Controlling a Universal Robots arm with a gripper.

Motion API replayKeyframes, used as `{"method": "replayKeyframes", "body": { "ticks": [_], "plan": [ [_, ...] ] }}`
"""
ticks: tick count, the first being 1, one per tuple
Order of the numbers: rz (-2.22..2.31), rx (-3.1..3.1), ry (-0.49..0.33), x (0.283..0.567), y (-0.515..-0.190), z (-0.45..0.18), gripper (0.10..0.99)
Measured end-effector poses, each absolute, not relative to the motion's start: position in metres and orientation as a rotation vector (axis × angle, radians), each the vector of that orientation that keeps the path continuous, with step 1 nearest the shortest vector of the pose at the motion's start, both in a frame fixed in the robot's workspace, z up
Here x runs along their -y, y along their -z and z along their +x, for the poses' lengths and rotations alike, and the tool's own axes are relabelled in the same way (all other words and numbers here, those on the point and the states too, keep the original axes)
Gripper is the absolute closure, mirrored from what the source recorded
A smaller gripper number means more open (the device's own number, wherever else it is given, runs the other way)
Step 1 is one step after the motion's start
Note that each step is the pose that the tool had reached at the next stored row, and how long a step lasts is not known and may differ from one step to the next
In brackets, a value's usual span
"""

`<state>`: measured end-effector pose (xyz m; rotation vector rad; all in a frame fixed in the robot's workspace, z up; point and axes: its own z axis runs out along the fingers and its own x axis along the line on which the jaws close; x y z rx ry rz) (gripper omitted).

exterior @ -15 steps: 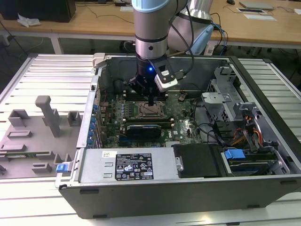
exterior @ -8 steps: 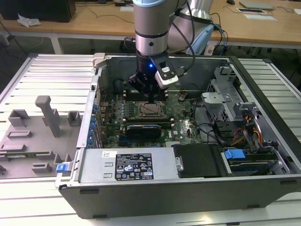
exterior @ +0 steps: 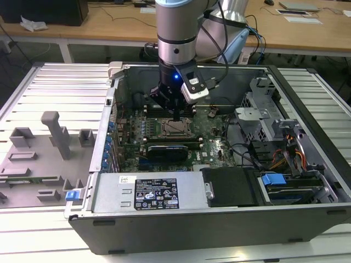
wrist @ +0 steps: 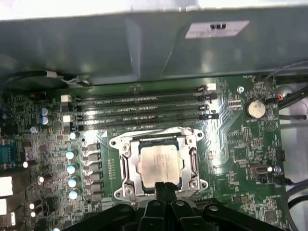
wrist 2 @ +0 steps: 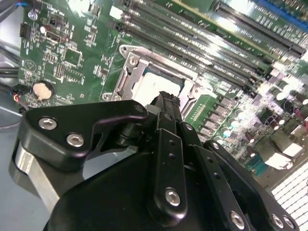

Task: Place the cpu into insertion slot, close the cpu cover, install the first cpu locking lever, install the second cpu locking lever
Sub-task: 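Install the second cpu locking lever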

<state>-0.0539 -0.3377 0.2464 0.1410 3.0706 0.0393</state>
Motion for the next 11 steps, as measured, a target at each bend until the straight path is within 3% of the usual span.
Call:
{"method": "replayKeyframes", "body": {
  "ticks": [11],
  "plan": [
    [0.141,-3.071,-0.039,0.366,-0.246,-0.054,0.98]
  ]
}}
